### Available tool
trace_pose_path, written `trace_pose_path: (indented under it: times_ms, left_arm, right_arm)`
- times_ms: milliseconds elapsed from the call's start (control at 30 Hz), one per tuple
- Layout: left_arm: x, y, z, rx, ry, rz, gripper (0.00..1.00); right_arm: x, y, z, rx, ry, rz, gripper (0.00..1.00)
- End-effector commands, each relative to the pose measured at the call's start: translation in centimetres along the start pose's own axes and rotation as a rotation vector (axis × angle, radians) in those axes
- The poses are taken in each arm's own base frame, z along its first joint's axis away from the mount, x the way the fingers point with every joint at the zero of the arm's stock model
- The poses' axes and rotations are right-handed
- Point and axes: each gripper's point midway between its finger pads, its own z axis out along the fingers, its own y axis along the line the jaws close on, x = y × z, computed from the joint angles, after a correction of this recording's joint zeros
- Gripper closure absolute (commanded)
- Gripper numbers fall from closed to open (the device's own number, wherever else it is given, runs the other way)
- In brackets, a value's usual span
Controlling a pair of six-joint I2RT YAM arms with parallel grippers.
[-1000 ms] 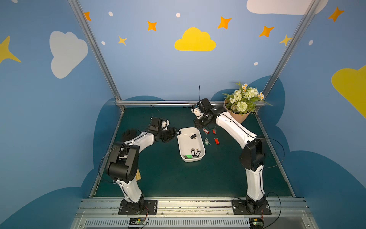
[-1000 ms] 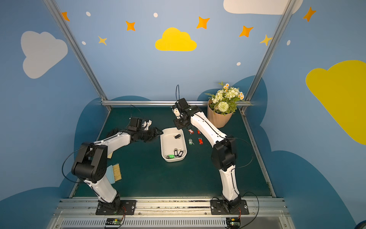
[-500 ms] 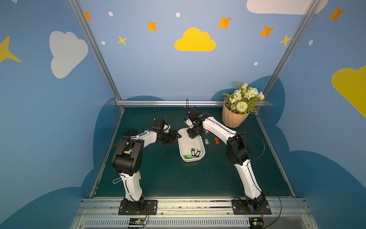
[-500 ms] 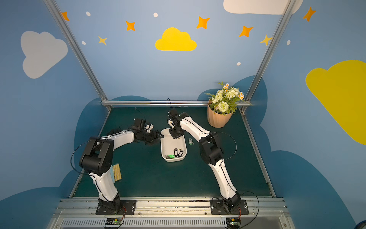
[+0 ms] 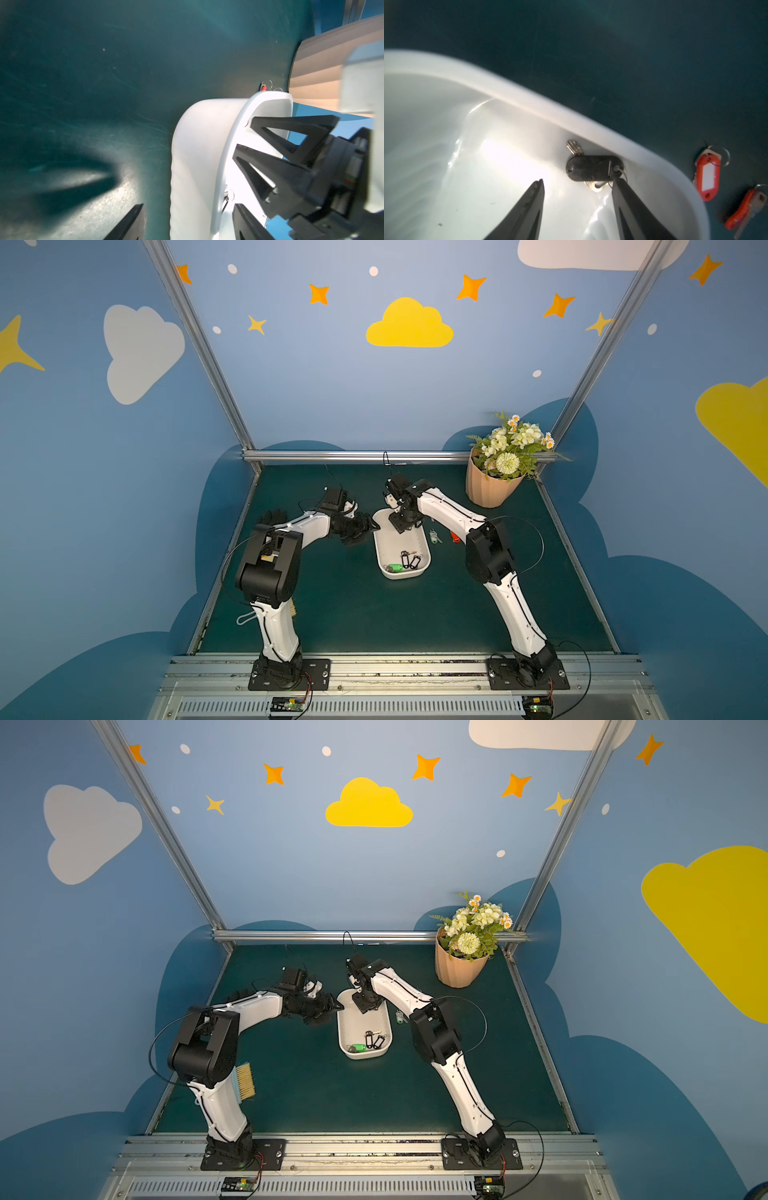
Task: Take the keys out of the storage box
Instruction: Pick up the key from the storage box.
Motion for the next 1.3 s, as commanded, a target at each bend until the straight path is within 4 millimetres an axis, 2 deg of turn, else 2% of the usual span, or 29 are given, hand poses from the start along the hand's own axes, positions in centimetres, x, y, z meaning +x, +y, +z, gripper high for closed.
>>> trace_pose_path:
  times_ms: [0, 267, 500, 567, 767, 867, 1067, 1267]
  left_arm:
    - [0.2, 0.6, 0.6, -0.020, 0.024, 0.006, 0.28]
    - [0.1, 0.5, 0.6, -0.021, 0.020, 0.006, 0.28]
    - [0.0, 0.5, 0.5, -0.022, 0.015, 0.007, 0.28]
    - [0.1, 0.4, 0.6, -0.021, 0.016, 0.007, 0.28]
    - [0.2, 0.3, 0.5, -0.023, 0.016, 0.012, 0.28]
    - [0.1, 0.3, 0.4, -0.026, 0.015, 0.015, 0.28]
    - [0.1, 0.3, 0.5, -0.028, 0.016, 0.017, 0.28]
    - [0.1, 0.5, 0.5, -0.032, 0.020, 0.012, 0.28]
  right_arm:
    - [0.5, 0.1, 0.9, 0.013, 0.028, 0.001, 0.41]
    - [1.3, 2.5, 0.8, -0.126, 0.061, 0.069, 0.42]
    - [1.2, 4.7, 0.8, -0.243, 0.056, 0.076, 0.43]
    - [1.1, 4.4, 0.6, -0.222, 0.049, 0.062, 0.43]
    - [-0.3, 1.4, -2.2, -0.062, -0.021, 0.009, 0.43]
    - [-0.7, 0.6, -2.8, -0.020, -0.040, -0.011, 0.42]
    - [-0.2, -0.5, -1.7, 0.060, -0.014, -0.034, 0.40]
    - [0.1, -0.9, 0.1, 0.095, 0.015, -0.059, 0.32]
